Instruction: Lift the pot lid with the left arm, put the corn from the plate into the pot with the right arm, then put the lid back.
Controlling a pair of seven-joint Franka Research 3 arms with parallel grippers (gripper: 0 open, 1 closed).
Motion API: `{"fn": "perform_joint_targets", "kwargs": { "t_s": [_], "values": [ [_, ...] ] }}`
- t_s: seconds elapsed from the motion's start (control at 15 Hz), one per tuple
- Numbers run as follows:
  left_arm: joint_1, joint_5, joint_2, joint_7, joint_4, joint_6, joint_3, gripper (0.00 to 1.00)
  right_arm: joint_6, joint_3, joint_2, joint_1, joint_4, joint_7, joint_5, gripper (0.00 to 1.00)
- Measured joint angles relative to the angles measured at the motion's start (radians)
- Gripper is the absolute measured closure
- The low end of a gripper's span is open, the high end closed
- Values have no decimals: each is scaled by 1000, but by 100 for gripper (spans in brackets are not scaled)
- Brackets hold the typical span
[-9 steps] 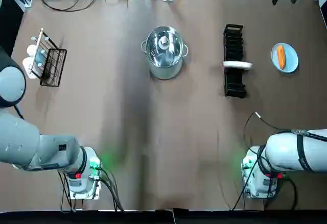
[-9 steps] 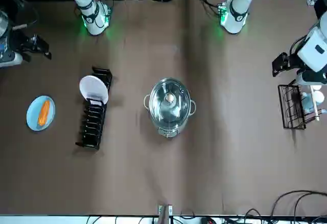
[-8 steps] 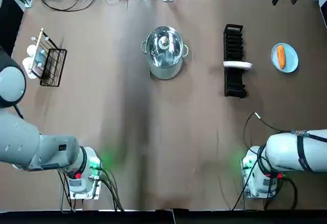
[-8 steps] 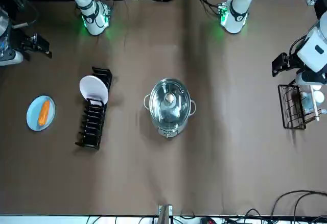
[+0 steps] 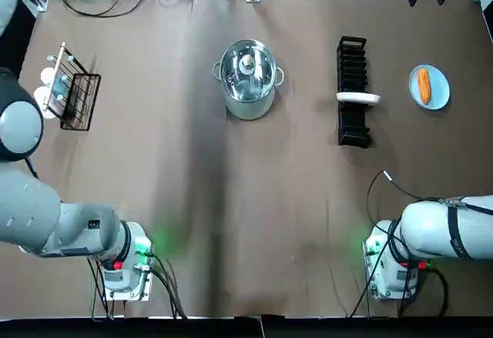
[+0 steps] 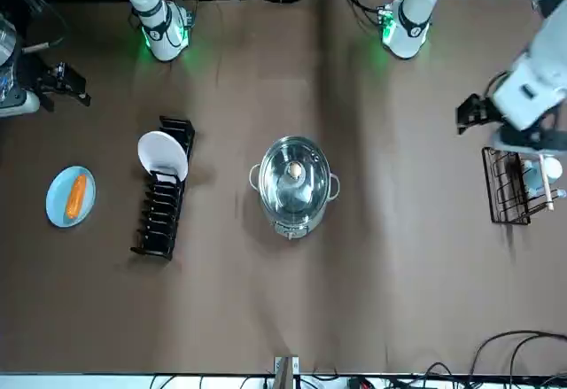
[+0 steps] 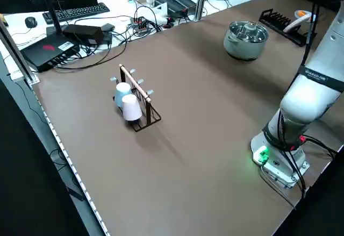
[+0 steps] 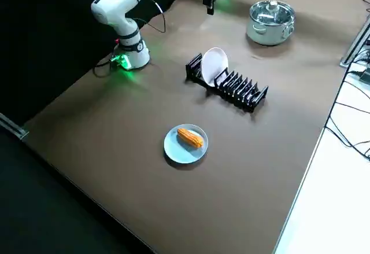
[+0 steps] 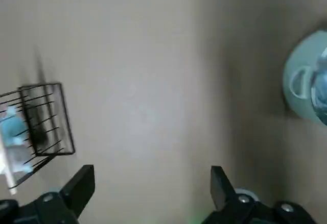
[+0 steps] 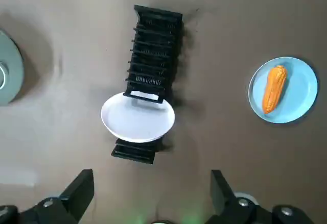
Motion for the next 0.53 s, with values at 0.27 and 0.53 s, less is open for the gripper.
{"fn": "perform_joint_targets", "kwargs": {
  "t_s": [0.27, 0.53],
  "values": [
    [-168, -1, 112, -220, -4, 57, -40, 0, 98, -5, 53, -5, -11, 0, -1, 0],
    [-317, -7, 225, -441, -3, 223, -43, 0, 166, -15, 163, -68, -20, 0, -6, 0]
  ]
}}
